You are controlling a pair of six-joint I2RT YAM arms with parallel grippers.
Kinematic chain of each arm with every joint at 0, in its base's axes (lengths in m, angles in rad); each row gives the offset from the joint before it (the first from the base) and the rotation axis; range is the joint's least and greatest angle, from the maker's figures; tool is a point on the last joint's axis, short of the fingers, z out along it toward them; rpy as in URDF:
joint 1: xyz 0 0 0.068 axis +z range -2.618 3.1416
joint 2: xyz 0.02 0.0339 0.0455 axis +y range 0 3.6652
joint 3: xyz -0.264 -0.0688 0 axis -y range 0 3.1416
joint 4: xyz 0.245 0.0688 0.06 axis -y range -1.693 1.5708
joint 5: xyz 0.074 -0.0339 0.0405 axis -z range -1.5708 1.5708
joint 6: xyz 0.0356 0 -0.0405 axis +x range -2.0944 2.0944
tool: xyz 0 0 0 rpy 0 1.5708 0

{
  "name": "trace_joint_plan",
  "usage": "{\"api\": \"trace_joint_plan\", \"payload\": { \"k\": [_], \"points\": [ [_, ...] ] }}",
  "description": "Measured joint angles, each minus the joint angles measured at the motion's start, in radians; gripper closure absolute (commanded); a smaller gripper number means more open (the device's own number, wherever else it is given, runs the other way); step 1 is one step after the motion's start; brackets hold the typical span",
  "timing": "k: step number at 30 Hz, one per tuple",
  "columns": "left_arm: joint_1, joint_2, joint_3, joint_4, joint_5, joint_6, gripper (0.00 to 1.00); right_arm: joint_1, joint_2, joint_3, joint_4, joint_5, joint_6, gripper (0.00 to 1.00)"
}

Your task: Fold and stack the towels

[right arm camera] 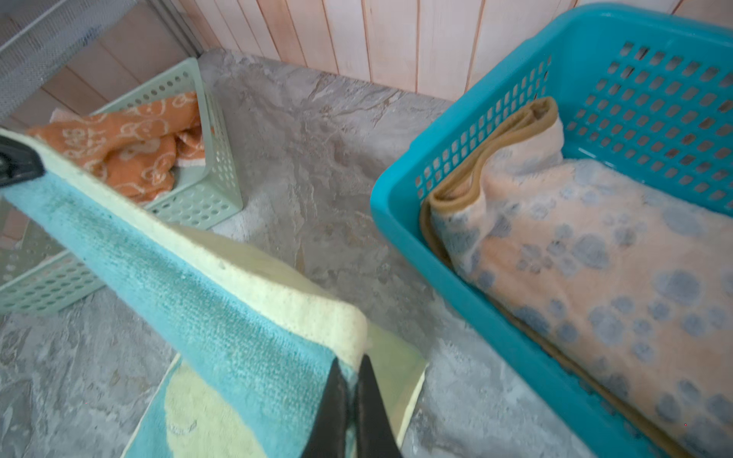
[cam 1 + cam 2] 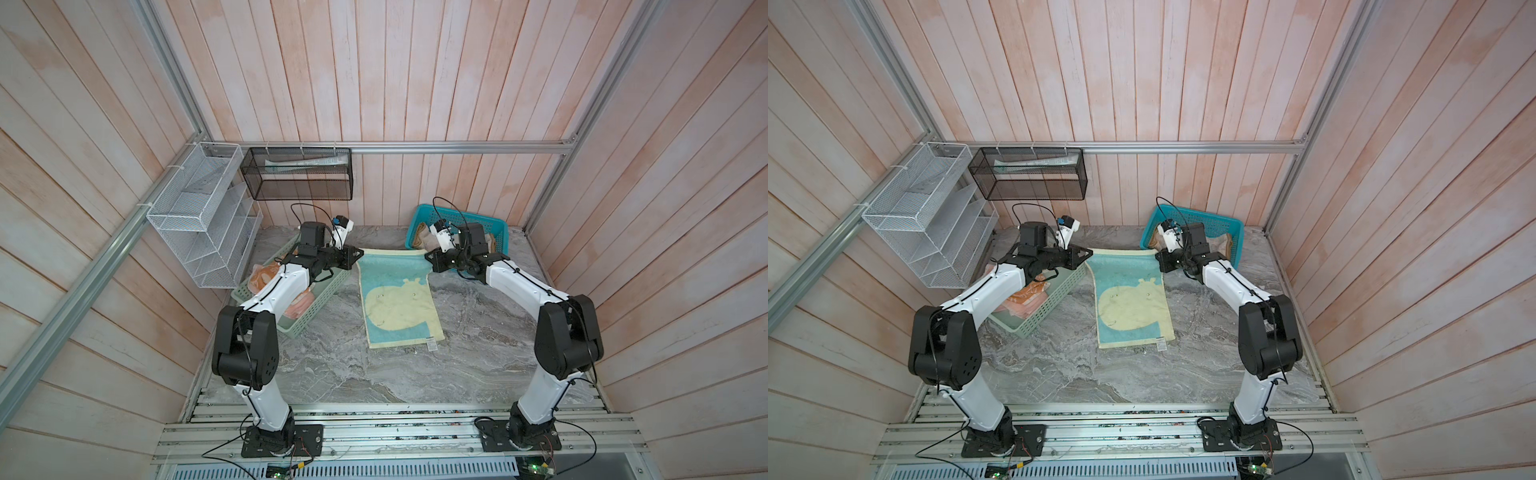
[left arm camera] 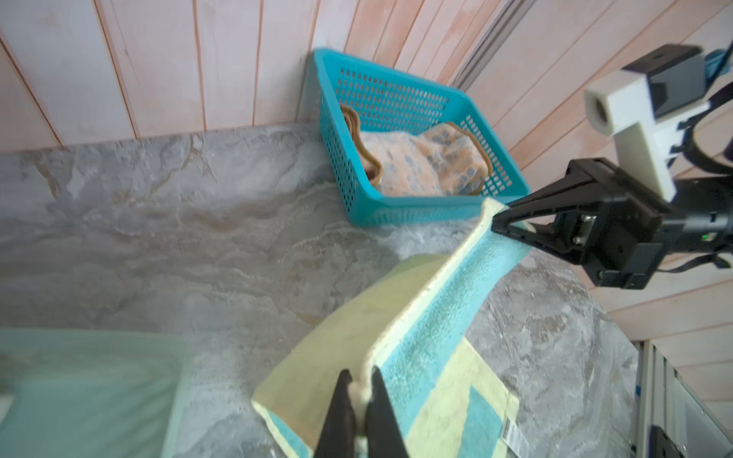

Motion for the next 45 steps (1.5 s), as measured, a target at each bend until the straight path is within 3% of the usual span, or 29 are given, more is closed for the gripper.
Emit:
{"api": "trace_joint_plan", "payload": {
  "k": [8, 12, 18, 20, 21, 23, 25, 27, 33, 37, 41, 45],
  "points": [
    [-0.103, -0.126, -0.343, 0.15, -0.026, -0.076, 1.0, 0.013, -0.161, -0.302, 0.115, 0.031, 0.017, 1.0],
    [-0.169, -0.121, -0.489, 0.206, -0.046, -0.134, 1.0, 0.029, -0.15, -0.43, 0.154, 0.046, 0.062, 1.0],
    [-0.177, -0.104, -0.606, 0.266, -0.066, -0.197, 1.0, 0.068, -0.089, -0.513, 0.182, 0.042, 0.157, 1.0],
    [-0.177, -0.108, -0.631, 0.275, -0.072, -0.206, 1.0, 0.086, -0.089, -0.541, 0.199, 0.037, 0.184, 0.99],
    [-0.177, -0.114, -0.644, 0.276, -0.078, -0.208, 1.0, 0.095, -0.09, -0.554, 0.209, 0.034, 0.195, 0.9],
    [-0.177, -0.135, -0.662, 0.273, -0.084, -0.212, 0.86, 0.109, -0.103, -0.584, 0.223, 0.023, 0.217, 0.72],
    [-0.176, -0.168, -0.673, 0.266, -0.095, -0.212, 0.73, 0.12, -0.138, -0.616, 0.225, 0.005, 0.231, 0.65],
    [-0.177, -0.216, -0.684, 0.256, -0.105, -0.222, 0.71, 0.127, -0.206, -0.648, 0.222, -0.016, 0.24, 0.62],
    [-0.172, -0.395, -0.735, 0.23, -0.147, -0.233, 0.7, 0.139, -0.508, -0.736, 0.203, -0.055, 0.269, 0.6],
    [-0.17, -0.396, -0.719, 0.222, -0.156, -0.24, 0.67, 0.138, -0.625, -0.767, 0.199, -0.013, 0.307, 0.58],
    [-0.172, -0.29, -0.622, 0.161, -0.161, -0.242, 0.62, 0.112, -0.556, -0.726, 0.163, 0.041, 0.321, 0.56],
    [-0.172, -0.253, -0.577, 0.103, -0.175, -0.261, 0.59, 0.088, -0.363, -0.575, 0.06, 0.064, 0.31, 0.55]
  ]
}}
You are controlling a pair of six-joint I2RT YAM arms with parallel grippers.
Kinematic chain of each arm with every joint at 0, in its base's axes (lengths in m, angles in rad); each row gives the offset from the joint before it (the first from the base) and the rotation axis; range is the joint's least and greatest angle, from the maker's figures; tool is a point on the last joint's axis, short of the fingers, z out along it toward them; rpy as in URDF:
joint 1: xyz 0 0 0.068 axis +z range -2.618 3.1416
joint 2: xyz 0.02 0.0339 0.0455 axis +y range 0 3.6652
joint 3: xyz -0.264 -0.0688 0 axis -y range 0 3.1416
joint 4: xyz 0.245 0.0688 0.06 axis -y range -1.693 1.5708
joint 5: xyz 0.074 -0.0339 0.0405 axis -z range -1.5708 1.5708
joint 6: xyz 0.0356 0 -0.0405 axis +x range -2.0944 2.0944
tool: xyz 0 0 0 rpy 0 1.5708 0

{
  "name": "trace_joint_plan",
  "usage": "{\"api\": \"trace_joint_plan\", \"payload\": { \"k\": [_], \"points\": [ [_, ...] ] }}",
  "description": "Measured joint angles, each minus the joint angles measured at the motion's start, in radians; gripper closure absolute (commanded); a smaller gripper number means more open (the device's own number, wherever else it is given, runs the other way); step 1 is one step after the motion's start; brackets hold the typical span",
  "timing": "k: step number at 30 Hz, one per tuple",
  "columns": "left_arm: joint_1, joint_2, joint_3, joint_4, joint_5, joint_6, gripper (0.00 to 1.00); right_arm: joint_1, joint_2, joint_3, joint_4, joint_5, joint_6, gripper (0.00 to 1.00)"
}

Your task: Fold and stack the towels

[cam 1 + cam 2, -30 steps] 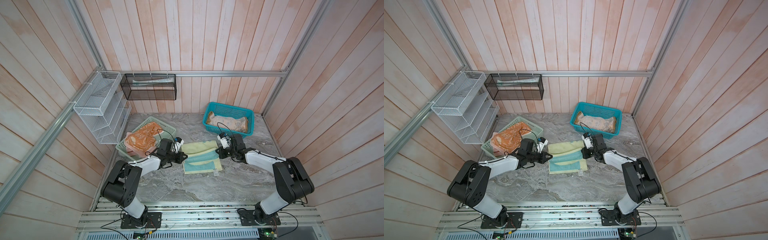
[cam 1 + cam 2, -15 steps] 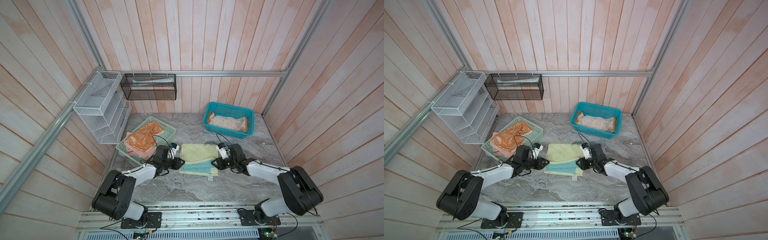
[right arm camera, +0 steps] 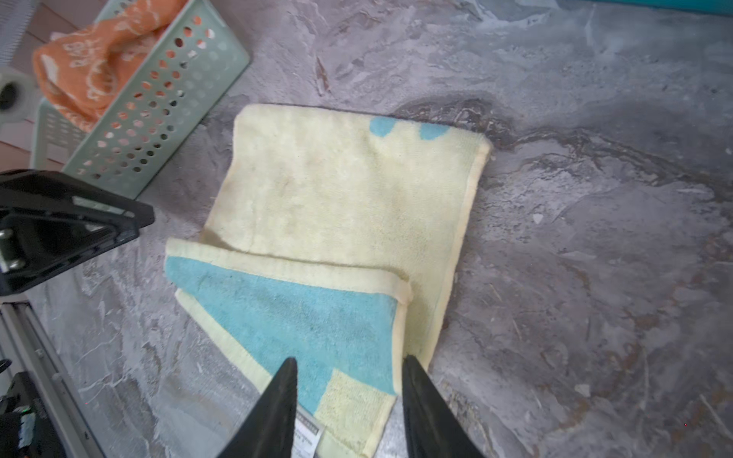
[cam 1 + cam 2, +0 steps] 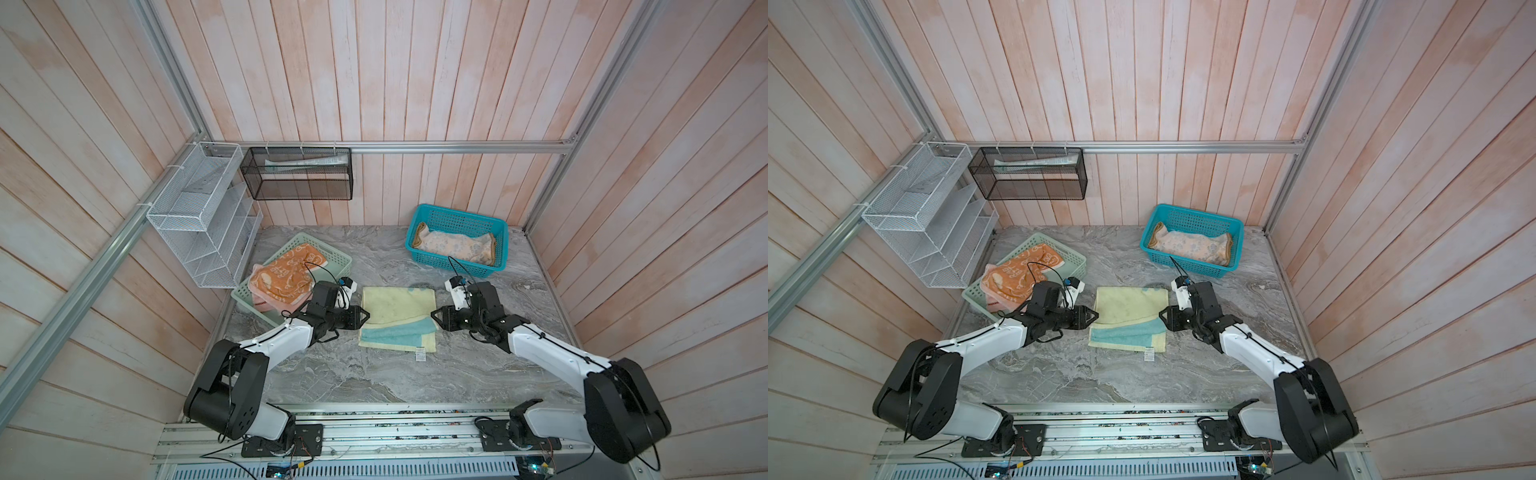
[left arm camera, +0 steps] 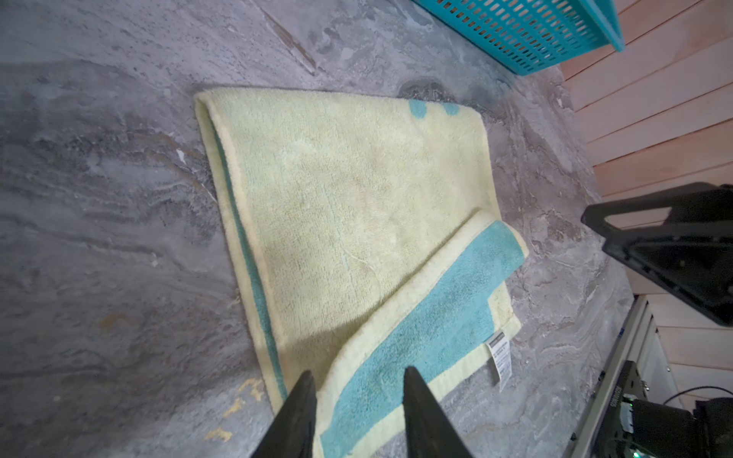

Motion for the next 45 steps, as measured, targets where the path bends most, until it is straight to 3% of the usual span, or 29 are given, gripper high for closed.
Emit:
{"api": "trace_joint_plan", "payload": {
  "k": [8, 15, 17, 21, 24, 29, 35, 40, 45],
  "points": [
    [0.0, 0.017, 0.002, -0.063, -0.003, -0.032, 0.54, -0.003, 0.203, 0.133, -0.077, -0.006, -0.059, 0.54],
    [0.0, 0.101, 0.002, -0.057, 0.032, -0.032, 0.56, -0.003, 0.323, 0.193, -0.111, -0.011, -0.101, 0.53],
    [0.0, 0.12, 0.002, -0.051, 0.047, -0.034, 0.65, -0.003, 0.343, 0.195, -0.117, -0.02, -0.11, 0.6],
    [0.0, 0.145, 0.002, -0.04, 0.072, -0.036, 0.98, 0.002, 0.361, 0.204, -0.121, -0.035, -0.126, 0.89],
    [0.0, 0.138, -0.006, -0.027, 0.082, -0.035, 1.0, 0.013, 0.359, 0.201, -0.122, -0.039, -0.126, 1.0],
    [-0.012, 0.032, -0.12, -0.01, 0.098, -0.086, 1.0, 0.046, 0.285, 0.137, -0.117, -0.051, -0.103, 1.0],
    [-0.077, -0.183, -0.175, -0.137, 0.085, -0.144, 1.0, 0.144, 0.127, 0.08, -0.158, -0.051, -0.071, 1.0],
    [-0.042, -0.229, -0.002, -0.282, 0.065, -0.118, 1.0, 0.137, 0.07, 0.188, -0.215, 0.023, -0.078, 1.0],
    [0.059, -0.087, 0.336, -0.337, 0.079, -0.015, 1.0, 0.053, 0.129, 0.444, -0.223, 0.075, -0.121, 1.0]
  ]
}}
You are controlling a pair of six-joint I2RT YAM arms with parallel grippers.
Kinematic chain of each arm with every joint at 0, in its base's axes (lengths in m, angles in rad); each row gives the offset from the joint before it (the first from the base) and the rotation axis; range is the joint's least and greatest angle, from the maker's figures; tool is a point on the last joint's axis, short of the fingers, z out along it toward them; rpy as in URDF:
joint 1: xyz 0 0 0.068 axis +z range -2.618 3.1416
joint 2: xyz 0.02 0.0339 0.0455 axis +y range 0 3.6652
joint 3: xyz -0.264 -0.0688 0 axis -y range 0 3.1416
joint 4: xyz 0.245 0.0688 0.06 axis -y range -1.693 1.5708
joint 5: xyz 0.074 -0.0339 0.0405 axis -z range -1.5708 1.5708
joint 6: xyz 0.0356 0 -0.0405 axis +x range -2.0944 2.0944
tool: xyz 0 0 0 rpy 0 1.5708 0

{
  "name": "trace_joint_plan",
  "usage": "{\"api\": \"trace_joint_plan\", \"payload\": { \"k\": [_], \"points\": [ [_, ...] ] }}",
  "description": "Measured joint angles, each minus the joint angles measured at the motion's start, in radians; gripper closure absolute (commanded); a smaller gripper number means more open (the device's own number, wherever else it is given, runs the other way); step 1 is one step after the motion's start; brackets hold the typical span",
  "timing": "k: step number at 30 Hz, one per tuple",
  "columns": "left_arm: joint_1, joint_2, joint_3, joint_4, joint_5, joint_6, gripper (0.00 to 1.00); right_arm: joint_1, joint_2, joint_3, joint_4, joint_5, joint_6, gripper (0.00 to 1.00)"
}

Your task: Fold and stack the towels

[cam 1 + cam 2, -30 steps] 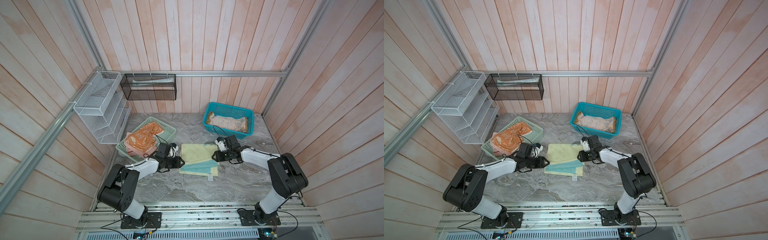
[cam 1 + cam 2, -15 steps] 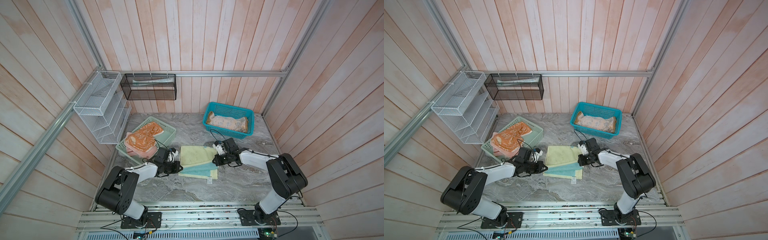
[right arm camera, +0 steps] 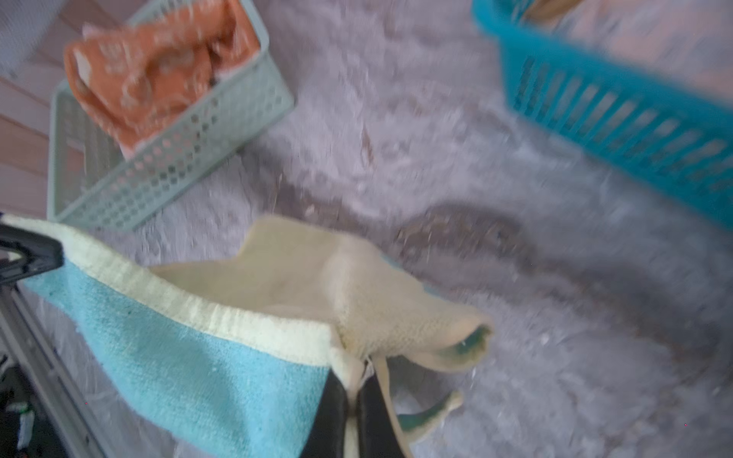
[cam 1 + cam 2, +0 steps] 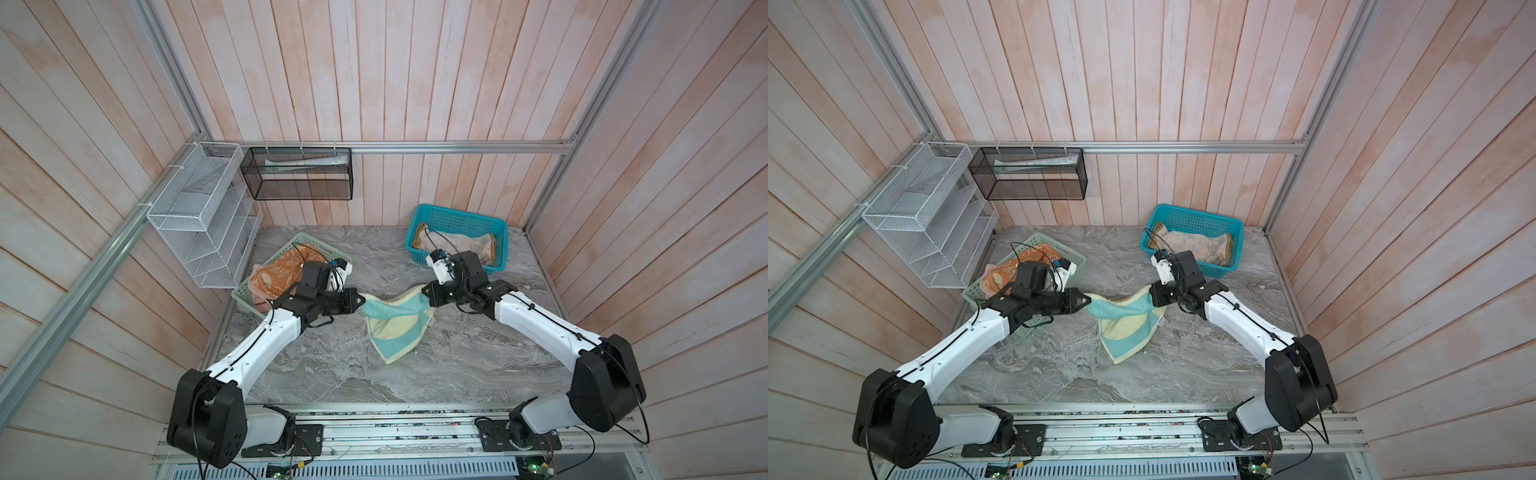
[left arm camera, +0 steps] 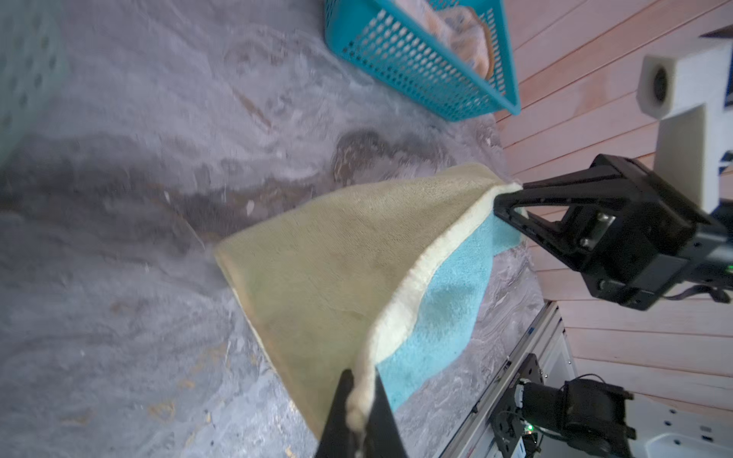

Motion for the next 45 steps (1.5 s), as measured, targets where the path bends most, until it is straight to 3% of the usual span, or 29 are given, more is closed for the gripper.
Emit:
{"api": "trace_joint_plan", "payload": {
  "k": [5, 10, 14, 19, 20, 22, 25, 29, 30, 32, 34, 38, 45],
  "points": [
    [0.071, 0.168, 0.21, -0.026, 0.047, 0.101, 1.0, -0.081, 0.148, 0.182, -0.025, -0.046, -0.048, 1.0],
    [0.077, 0.201, 0.172, -0.048, 0.083, 0.138, 1.0, -0.057, 0.186, 0.049, -0.051, -0.113, -0.035, 1.0],
    [0.076, 0.119, 0.066, -0.064, 0.087, 0.134, 1.0, 0.042, 0.135, -0.055, -0.095, -0.128, 0.014, 1.0],
    [0.076, -0.102, 0.035, -0.125, 0.063, 0.122, 1.0, 0.21, -0.054, -0.036, -0.158, -0.11, 0.104, 1.0],
    [0.076, -0.151, 0.049, -0.142, 0.058, 0.122, 1.0, 0.234, -0.096, -0.023, -0.168, -0.1, 0.129, 0.99],
    [0.076, -0.209, 0.083, -0.164, 0.055, 0.121, 1.0, 0.261, -0.172, -0.013, -0.169, -0.088, 0.181, 0.87],
    [0.076, -0.237, 0.109, -0.167, 0.067, 0.121, 1.0, 0.267, -0.275, -0.067, -0.127, -0.066, 0.245, 0.84],
    [0.076, -0.208, -0.01, -0.122, 0.085, 0.112, 1.0, 0.249, -0.291, -0.273, -0.038, -0.056, 0.298, 0.94],
    [0.076, -0.191, -0.059, -0.111, 0.09, 0.106, 1.0, 0.244, -0.264, -0.322, -0.024, -0.056, 0.306, 0.9],
    [0.076, -0.15, -0.151, -0.087, 0.102, 0.095, 1.0, 0.235, -0.205, -0.399, -0.005, -0.053, 0.318, 0.67],
    [0.072, -0.1, -0.22, -0.071, 0.105, 0.084, 1.0, 0.226, -0.15, -0.434, -0.016, -0.052, 0.325, 0.58],
    [0.056, -0.022, -0.269, -0.048, 0.104, 0.08, 1.0, 0.209, -0.085, -0.42, -0.043, -0.043, 0.315, 0.59],
    [0.01, -0.018, -0.27, -0.008, 0.099, 0.081, 1.0, 0.206, -0.089, -0.357, -0.065, 0.001, 0.286, 0.63]
  ]
}}
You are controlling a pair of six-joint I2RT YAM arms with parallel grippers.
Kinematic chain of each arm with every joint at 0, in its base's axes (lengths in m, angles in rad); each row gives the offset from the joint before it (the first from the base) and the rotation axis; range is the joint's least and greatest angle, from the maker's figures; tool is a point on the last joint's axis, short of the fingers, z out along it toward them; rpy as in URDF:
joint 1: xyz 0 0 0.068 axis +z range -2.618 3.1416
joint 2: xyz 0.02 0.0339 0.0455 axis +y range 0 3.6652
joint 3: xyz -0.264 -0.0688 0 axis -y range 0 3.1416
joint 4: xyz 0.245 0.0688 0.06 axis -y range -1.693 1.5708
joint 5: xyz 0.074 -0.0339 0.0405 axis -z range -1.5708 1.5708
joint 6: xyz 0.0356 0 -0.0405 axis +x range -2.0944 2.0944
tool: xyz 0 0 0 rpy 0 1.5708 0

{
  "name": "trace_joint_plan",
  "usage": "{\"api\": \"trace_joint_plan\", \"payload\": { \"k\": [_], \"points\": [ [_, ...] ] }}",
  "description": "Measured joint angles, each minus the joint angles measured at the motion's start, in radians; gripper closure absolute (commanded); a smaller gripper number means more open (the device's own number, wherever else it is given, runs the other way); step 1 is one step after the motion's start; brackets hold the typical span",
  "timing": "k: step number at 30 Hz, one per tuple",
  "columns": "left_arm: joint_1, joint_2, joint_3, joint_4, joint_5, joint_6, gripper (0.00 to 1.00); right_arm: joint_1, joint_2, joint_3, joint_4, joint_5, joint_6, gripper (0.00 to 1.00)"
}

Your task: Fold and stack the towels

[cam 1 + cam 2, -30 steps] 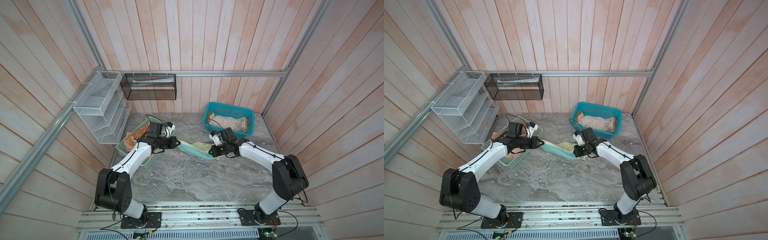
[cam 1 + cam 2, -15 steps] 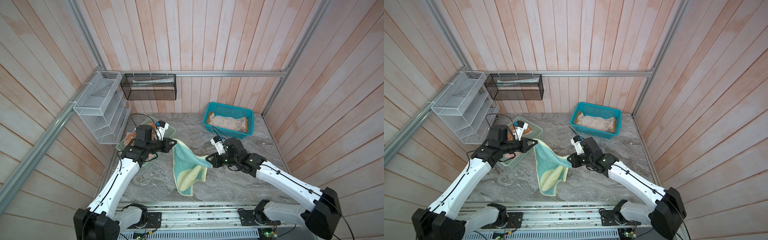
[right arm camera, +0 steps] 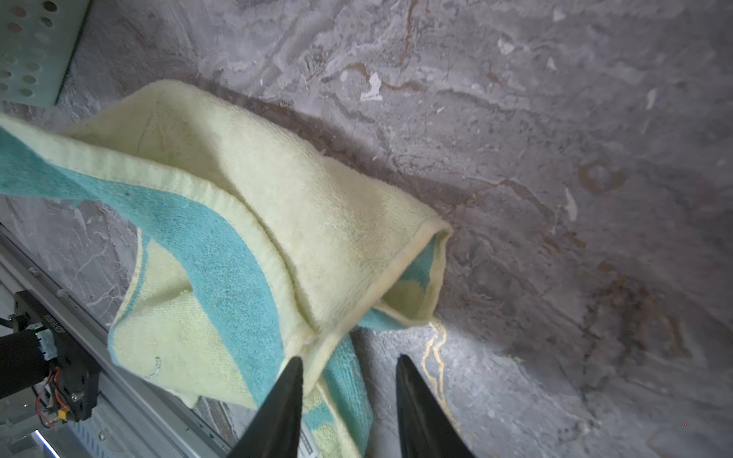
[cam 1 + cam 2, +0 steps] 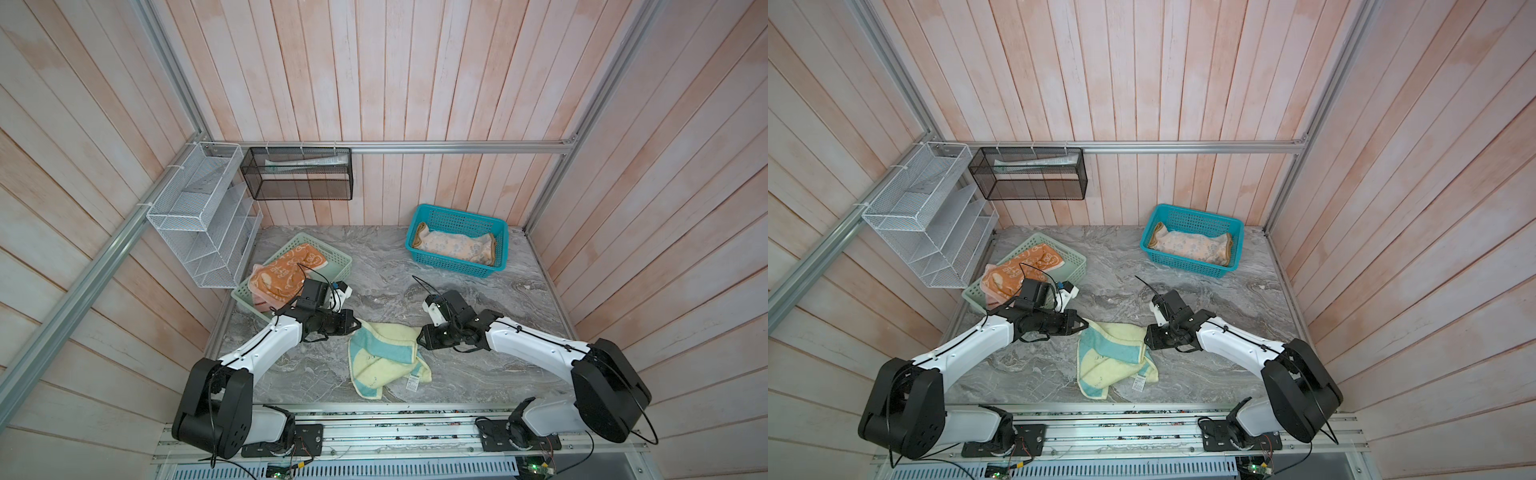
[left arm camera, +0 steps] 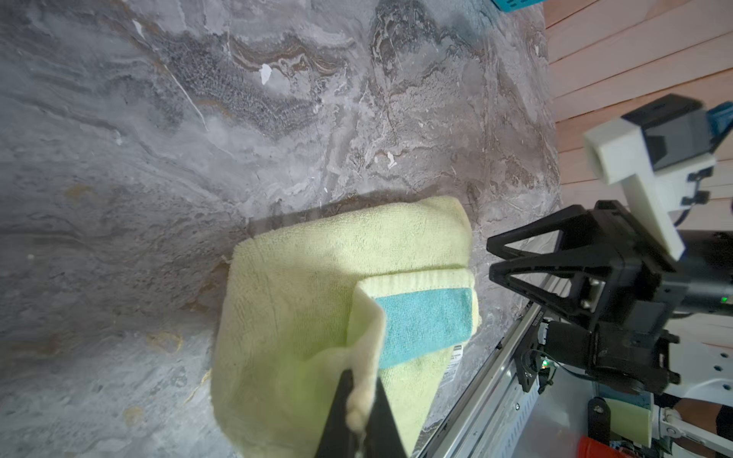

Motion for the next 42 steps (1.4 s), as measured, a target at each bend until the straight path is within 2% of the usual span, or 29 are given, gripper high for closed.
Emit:
{"api": "trace_joint_plan", "payload": {
  "k": [6, 17, 22, 23, 26, 28, 33, 36, 39, 42],
  "points": [
    [-0.002, 0.0, -0.015, 0.01, -0.003, -0.001, 1.0, 0.001, 0.0, 0.016, 0.034, -0.02, -0.003, 0.67],
    [-0.002, 0.0, -0.017, 0.01, -0.01, 0.0, 1.0, 0.062, 0.056, -0.017, 0.098, -0.081, 0.077, 0.63],
    [-0.002, 0.0, -0.018, 0.009, -0.011, 0.0, 1.0, 0.069, 0.094, -0.018, 0.098, -0.084, 0.089, 0.65],
    [-0.002, -0.001, -0.018, 0.009, -0.011, 0.0, 1.0, 0.069, 0.097, -0.018, 0.098, -0.084, 0.091, 0.68],
    [-0.002, -0.005, -0.018, 0.008, -0.014, 0.0, 1.0, 0.072, 0.101, -0.018, 0.102, -0.089, 0.095, 0.9],
    [-0.002, -0.011, -0.018, 0.005, -0.018, 0.0, 1.0, 0.074, 0.101, -0.014, 0.106, -0.094, 0.095, 1.0],
    [-0.002, -0.055, -0.008, -0.037, -0.03, 0.001, 1.0, 0.075, 0.082, 0.042, 0.088, -0.09, 0.062, 1.0],
    [0.004, -0.084, 0.065, -0.101, -0.037, 0.01, 1.0, 0.075, 0.029, 0.142, 0.034, -0.036, 0.02, 1.0],
    [0.033, -0.1, 0.205, -0.14, -0.041, 0.026, 1.0, 0.061, -0.036, 0.271, 0.02, 0.031, -0.046, 1.0],
    [0.071, -0.085, 0.36, -0.145, -0.04, 0.047, 1.0, -0.013, -0.066, 0.387, 0.037, 0.053, -0.116, 1.0]
  ]
}}
